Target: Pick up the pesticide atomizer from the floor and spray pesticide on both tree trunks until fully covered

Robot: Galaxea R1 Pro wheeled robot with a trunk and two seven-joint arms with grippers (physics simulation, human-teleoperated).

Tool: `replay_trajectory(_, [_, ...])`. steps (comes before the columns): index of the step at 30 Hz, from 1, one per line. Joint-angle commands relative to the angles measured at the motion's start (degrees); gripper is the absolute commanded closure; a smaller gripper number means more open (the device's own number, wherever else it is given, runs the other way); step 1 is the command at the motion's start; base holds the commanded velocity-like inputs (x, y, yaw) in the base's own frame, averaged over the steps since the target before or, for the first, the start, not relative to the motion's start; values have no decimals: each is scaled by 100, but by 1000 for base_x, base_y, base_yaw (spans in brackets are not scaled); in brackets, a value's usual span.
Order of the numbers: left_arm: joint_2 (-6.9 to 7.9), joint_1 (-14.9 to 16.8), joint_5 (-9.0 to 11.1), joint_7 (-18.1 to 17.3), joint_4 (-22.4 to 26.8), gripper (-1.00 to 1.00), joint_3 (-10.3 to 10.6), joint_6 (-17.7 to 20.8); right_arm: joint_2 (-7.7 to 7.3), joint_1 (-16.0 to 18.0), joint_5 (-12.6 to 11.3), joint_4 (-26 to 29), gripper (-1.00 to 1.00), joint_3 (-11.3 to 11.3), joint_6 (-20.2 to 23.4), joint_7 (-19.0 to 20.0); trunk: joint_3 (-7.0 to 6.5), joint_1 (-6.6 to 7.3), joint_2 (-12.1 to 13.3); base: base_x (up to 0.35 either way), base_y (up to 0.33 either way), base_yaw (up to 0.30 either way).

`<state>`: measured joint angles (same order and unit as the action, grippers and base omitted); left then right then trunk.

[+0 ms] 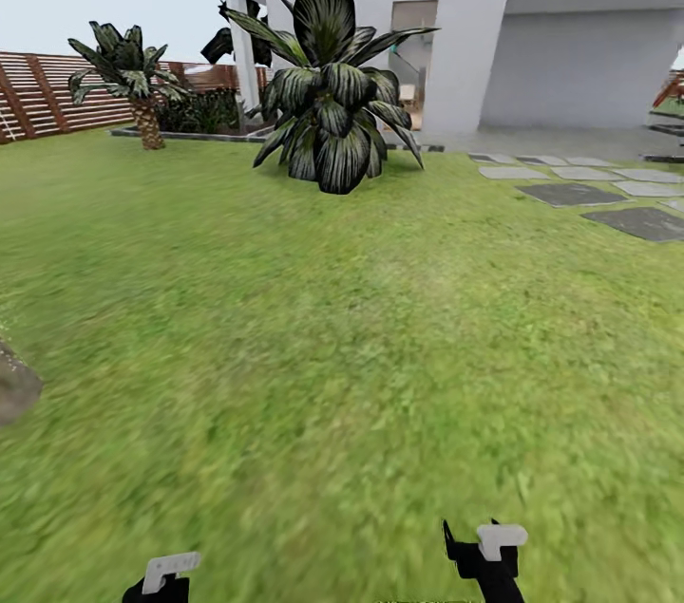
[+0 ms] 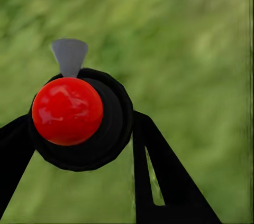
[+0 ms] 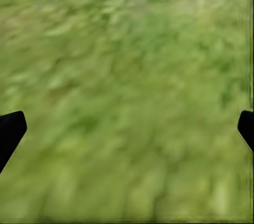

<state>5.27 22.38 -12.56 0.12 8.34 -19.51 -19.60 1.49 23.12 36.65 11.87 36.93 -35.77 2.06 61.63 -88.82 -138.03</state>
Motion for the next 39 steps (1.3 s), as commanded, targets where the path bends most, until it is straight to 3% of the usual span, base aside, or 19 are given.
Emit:
replay_trajectory(1, [0, 1, 1, -3, 1, 100, 1, 0, 0, 0, 0, 0, -100, 1, 0, 2, 0, 0, 0, 0, 0, -300])
replay_trajectory(39, [1, 0, -1, -3, 1, 100, 1, 0, 0, 0, 0, 0, -100, 5, 0, 3, 0, 0, 0, 0, 0, -300])
